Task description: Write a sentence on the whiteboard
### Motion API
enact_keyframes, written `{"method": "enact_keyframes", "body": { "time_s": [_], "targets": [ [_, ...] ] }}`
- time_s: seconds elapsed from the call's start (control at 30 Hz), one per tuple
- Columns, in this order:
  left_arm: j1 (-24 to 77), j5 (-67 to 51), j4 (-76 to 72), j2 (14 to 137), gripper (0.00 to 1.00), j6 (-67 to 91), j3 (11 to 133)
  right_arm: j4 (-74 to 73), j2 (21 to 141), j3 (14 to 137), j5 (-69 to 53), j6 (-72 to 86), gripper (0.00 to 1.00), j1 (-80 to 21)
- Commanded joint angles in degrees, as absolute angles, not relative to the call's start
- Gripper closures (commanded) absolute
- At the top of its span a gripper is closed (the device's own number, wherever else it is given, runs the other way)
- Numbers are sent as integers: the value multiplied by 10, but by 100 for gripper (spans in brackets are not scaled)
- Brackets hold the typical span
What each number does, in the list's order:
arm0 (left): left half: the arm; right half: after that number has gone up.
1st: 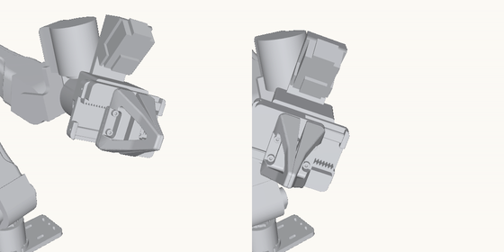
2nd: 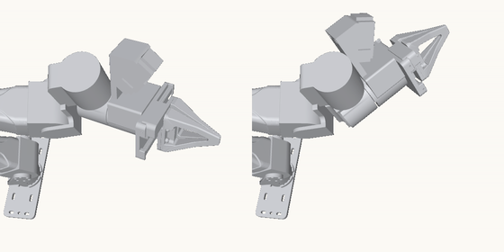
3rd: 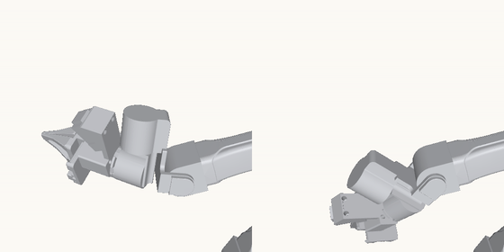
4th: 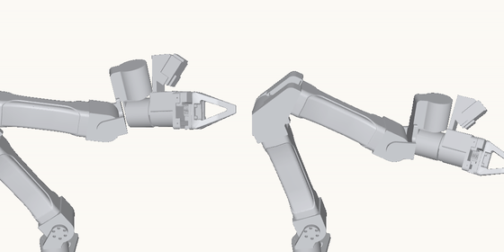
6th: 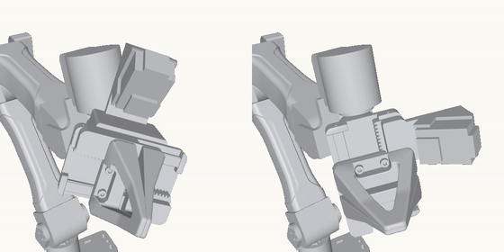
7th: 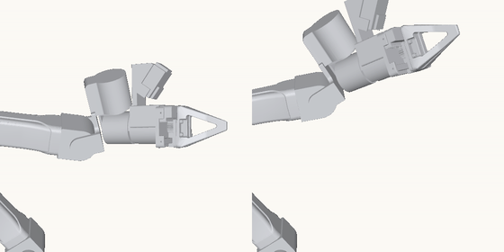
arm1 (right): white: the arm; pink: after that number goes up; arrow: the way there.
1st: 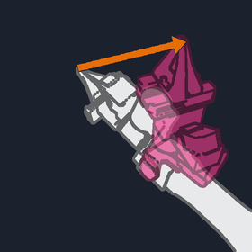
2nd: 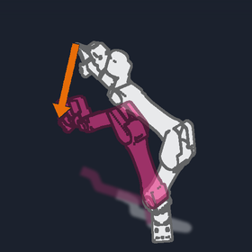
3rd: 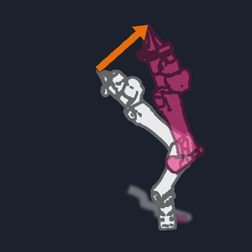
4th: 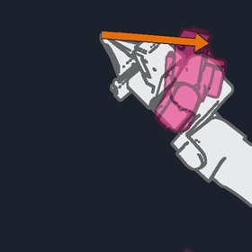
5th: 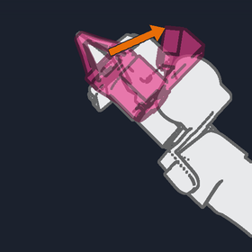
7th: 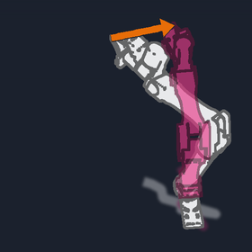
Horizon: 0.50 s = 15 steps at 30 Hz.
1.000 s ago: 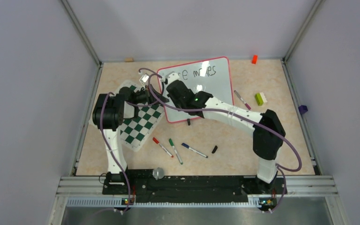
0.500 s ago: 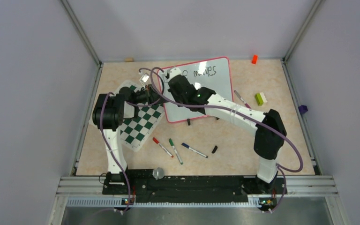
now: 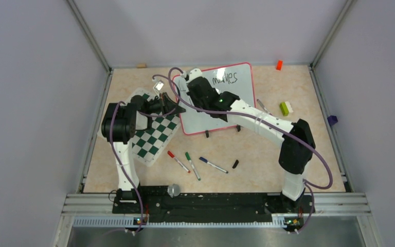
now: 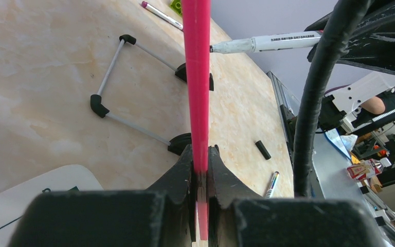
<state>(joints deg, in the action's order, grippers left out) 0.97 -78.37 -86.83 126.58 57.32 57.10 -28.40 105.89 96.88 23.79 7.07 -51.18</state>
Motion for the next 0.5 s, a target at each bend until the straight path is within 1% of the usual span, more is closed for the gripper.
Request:
{"method": "enact_keyframes", "body": {
  "time_s": [0.0,0.37,0.47],
  "targets": [
    [11,-796,-927,1245,100,536,565,-269,1047,997,239,66,100,-507],
    [12,-797,-927,1243,100,536,566,-272,1048,989,234,64,100,-507],
    [12,-798,-927,1245,100,537,568,-272,1045,981,249,68,100,-507]
  ]
}}
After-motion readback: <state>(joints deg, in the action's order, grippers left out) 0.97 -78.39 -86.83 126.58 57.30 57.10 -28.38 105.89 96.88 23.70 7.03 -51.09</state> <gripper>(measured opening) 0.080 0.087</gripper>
